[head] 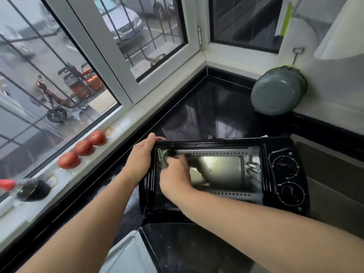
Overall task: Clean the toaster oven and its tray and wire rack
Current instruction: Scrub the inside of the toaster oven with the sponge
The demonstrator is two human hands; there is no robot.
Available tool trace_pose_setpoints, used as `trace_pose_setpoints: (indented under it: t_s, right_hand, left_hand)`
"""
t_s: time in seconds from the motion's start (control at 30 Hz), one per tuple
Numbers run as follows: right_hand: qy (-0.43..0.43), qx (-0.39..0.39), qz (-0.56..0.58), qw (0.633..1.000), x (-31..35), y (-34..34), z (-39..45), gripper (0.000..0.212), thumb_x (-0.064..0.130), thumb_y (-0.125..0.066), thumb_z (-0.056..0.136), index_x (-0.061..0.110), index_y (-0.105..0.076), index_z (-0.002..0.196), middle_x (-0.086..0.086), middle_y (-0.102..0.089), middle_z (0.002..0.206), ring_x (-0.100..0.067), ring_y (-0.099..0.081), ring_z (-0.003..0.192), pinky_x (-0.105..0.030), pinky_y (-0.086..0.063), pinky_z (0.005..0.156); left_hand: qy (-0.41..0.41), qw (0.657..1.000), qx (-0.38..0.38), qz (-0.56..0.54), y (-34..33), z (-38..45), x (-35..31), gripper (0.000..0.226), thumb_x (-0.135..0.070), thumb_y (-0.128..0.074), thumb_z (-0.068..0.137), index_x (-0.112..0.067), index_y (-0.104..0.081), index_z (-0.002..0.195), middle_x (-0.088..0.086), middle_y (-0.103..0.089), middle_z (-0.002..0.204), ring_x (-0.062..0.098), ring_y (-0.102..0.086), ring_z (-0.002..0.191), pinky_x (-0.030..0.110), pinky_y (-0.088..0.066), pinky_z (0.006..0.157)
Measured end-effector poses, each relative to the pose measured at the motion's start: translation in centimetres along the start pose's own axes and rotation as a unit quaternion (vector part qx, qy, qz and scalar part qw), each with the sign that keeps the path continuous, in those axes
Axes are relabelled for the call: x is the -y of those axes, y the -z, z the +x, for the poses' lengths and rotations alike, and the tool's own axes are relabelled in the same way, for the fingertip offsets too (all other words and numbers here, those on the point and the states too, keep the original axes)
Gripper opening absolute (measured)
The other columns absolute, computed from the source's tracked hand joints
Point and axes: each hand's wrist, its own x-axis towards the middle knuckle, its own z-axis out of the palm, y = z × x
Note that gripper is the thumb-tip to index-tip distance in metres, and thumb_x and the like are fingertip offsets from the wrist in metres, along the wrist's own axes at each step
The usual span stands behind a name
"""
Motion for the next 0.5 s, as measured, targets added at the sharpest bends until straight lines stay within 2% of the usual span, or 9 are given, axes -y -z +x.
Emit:
trace_pose_setpoints:
  t_s: [0.03, 0.1, 0.17, 0.23, 0.3, 0.37, 0.4, 0.5]
  right_hand:
    - [0.044, 0.007, -0.03, 0.999, -0.1, -0.5, -0.7, 0.019, 0.014, -0.054, 0.093, 0.014, -0.066, 0.107, 0.002, -0.054, 0.114, -0.022, -0.055, 0.106, -0.033, -0.044, 0.093]
    - [0.081, 0.013, -0.03, 0.996, -0.5, -0.5, -1.1, 0.017, 0.012, -0.054, 0.092, 0.011, -0.067, 0.103, -0.004, -0.057, 0.116, -0.027, -0.056, 0.104, -0.039, -0.047, 0.093]
    - [0.032, 0.015, -0.011, 0.999, -1.0, -0.1, 0.7, 0.015, 0.014, -0.055, 0.093, 0.01, -0.066, 0.103, -0.01, -0.064, 0.108, -0.027, -0.059, 0.093, -0.031, -0.049, 0.078]
    - [-0.015, 0.038, -0.026, 0.999, -1.2, 0.3, 1.2, 0.015, 0.013, -0.053, 0.094, 0.01, -0.066, 0.102, -0.001, -0.063, 0.098, -0.021, -0.056, 0.086, -0.023, -0.04, 0.063]
    - [0.06, 0.023, -0.042, 0.997, -0.8, 0.2, -0.4, 0.014, 0.012, -0.052, 0.091, 0.012, -0.066, 0.093, 0.007, -0.056, 0.097, -0.02, -0.055, 0.09, -0.024, -0.041, 0.071]
    - [0.137, 0.021, -0.055, 0.989, -1.0, 0.2, -1.6, 0.017, 0.012, -0.051, 0.087, 0.015, -0.067, 0.089, 0.005, -0.056, 0.105, -0.021, -0.055, 0.093, -0.031, -0.045, 0.08]
    - [0.136, 0.036, -0.062, 0.988, -1.1, 0.6, -1.2, 0.019, 0.011, -0.051, 0.086, 0.015, -0.068, 0.09, 0.002, -0.058, 0.108, -0.022, -0.056, 0.095, -0.032, -0.046, 0.082]
    - [0.049, 0.09, -0.112, 0.988, -0.8, 1.8, 1.0, 0.021, 0.005, -0.053, 0.088, 0.012, -0.071, 0.094, -0.006, -0.064, 0.11, -0.028, -0.06, 0.103, -0.032, -0.049, 0.086]
  left_hand:
    - [-0.002, 1.0, -0.003, -0.004, 0.0, -0.1, 0.0, 0.052, -0.05, -0.039, 0.11, -0.016, -0.079, 0.107, 0.011, -0.079, 0.105, 0.027, -0.074, 0.101, 0.053, -0.051, 0.106]
    - [-0.008, 1.0, -0.006, 0.004, -0.1, -0.1, -0.2, 0.053, -0.05, -0.039, 0.11, -0.016, -0.079, 0.106, 0.011, -0.079, 0.105, 0.027, -0.074, 0.101, 0.052, -0.051, 0.106]
    - [-0.004, 1.0, -0.005, 0.013, -0.1, -0.1, -0.2, 0.053, -0.052, -0.038, 0.11, -0.02, -0.08, 0.106, 0.008, -0.08, 0.103, 0.028, -0.075, 0.102, 0.05, -0.053, 0.103]
    - [-0.005, 1.0, -0.002, 0.022, 0.0, -0.1, 0.0, 0.052, -0.056, -0.038, 0.109, -0.026, -0.08, 0.104, 0.004, -0.081, 0.101, 0.022, -0.076, 0.099, 0.043, -0.055, 0.095]
    - [-0.012, 1.0, 0.0, 0.015, 0.1, -0.1, 0.2, 0.052, -0.054, -0.038, 0.11, -0.023, -0.08, 0.104, 0.003, -0.081, 0.1, 0.016, -0.076, 0.094, 0.035, -0.052, 0.087]
    - [-0.015, 1.0, -0.001, 0.0, 0.1, -0.1, 0.2, 0.052, -0.05, -0.04, 0.11, -0.017, -0.08, 0.104, 0.005, -0.081, 0.1, 0.014, -0.075, 0.092, 0.031, -0.051, 0.084]
    - [-0.015, 1.0, -0.001, -0.003, 0.1, -0.1, 0.2, 0.052, -0.05, -0.04, 0.11, -0.016, -0.079, 0.105, 0.006, -0.081, 0.1, 0.014, -0.076, 0.091, 0.03, -0.051, 0.084]
    - [-0.001, 1.0, -0.001, 0.007, 0.1, -0.1, 0.2, 0.053, -0.056, -0.04, 0.108, -0.02, -0.08, 0.107, 0.005, -0.081, 0.101, 0.02, -0.076, 0.095, 0.036, -0.054, 0.088]
